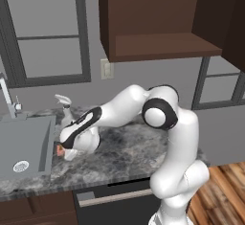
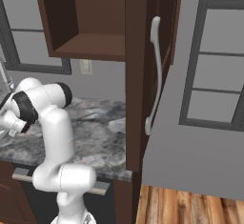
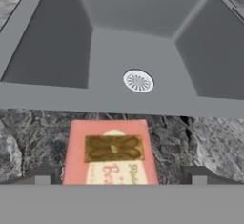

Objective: Locate and retrieve the bar soap and spray from the cabinet. Place them next to the sink.

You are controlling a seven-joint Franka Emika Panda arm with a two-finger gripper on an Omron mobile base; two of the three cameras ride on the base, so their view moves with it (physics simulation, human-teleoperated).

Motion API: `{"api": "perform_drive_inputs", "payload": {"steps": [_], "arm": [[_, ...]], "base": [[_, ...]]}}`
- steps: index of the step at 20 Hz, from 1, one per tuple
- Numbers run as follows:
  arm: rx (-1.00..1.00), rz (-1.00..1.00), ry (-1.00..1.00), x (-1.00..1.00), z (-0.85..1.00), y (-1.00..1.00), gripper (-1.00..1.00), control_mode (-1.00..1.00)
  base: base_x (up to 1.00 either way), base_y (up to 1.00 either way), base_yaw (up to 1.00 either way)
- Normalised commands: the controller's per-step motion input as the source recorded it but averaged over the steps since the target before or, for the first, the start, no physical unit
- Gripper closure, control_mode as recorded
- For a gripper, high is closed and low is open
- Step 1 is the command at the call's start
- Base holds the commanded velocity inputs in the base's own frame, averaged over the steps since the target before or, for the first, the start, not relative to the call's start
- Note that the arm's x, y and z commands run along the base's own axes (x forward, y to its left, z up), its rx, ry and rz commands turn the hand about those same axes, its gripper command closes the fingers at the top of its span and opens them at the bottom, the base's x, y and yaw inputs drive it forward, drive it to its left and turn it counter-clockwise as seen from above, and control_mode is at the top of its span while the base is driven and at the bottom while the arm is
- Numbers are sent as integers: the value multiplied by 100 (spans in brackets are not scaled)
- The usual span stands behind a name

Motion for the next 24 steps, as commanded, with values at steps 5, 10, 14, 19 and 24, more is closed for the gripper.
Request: {"api": "perform_drive_inputs", "payload": {"steps": [5, 10, 14, 19, 24], "arm": [[-1, -1, 5, 0, 2, -30, -100, -100], [-7, -1, 4, -6, 42, -7, -100, -100], [-7, -4, 0, -21, 47, -11, -100, -100], [-9, -11, 5, -11, 41, -11, -100, -100], [-8, -11, 15, -13, 25, -11, -100, -100]], "base": [[0, 0, 0], [0, 0, 0], [0, 0, 0], [0, 0, 0], [0, 0, 0]]}}
